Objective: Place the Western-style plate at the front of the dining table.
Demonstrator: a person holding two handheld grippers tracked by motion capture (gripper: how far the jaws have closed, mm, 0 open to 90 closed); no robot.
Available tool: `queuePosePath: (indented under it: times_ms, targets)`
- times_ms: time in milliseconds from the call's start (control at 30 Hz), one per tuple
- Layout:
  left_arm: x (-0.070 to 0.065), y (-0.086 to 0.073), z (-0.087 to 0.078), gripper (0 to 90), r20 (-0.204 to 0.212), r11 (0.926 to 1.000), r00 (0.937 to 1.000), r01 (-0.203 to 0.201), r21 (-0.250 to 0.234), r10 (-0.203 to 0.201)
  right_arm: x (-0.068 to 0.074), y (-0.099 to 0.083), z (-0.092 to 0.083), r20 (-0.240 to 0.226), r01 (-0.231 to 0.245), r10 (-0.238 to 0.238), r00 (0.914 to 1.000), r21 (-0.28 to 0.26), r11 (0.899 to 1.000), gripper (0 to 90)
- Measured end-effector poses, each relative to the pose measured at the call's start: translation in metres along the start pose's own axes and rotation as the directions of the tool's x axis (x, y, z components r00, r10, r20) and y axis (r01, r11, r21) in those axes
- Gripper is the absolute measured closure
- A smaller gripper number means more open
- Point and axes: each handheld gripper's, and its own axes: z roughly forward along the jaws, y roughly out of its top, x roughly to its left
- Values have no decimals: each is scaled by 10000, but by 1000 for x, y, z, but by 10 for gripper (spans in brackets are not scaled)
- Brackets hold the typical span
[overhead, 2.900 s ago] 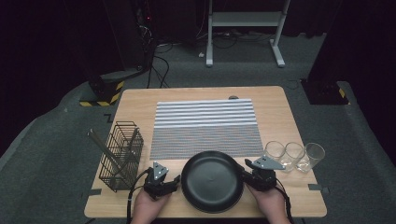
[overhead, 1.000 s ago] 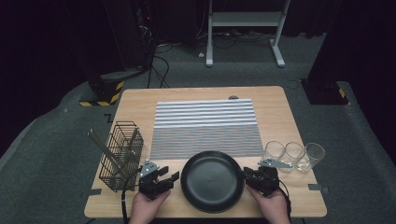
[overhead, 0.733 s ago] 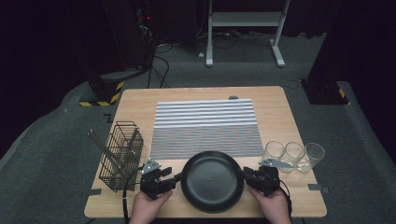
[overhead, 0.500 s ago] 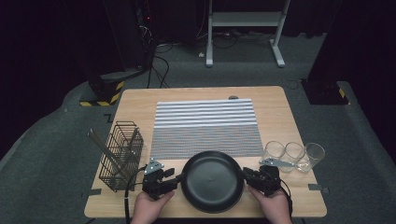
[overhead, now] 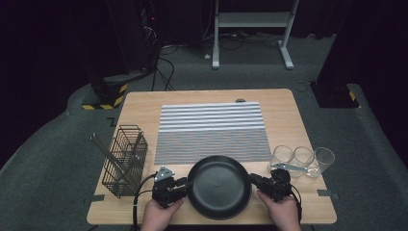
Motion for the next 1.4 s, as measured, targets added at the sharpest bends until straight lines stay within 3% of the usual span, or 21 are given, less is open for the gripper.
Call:
queuePosePath:
  times_ms: [433,733,967,1400]
  targets:
    - [0,-4,2,617,40,9995,9996,272,177,-272,-5,-2,2,-349,-581,586,9977,141,9982,749]
    - [-4,-4,3,614,-220,9987,9989,423,296,-417,-11,-3,3,-640,-1193,1200,9907,157,9927,798]
    - [-6,-2,1,669,-467,9994,9985,288,195,-278,-8,-3,4,-276,-984,985,9948,34,9951,839]
    - [-4,-1,1,690,-376,9986,9980,509,165,-503,-5,-2,5,-39,-857,856,9963,-143,9962,842]
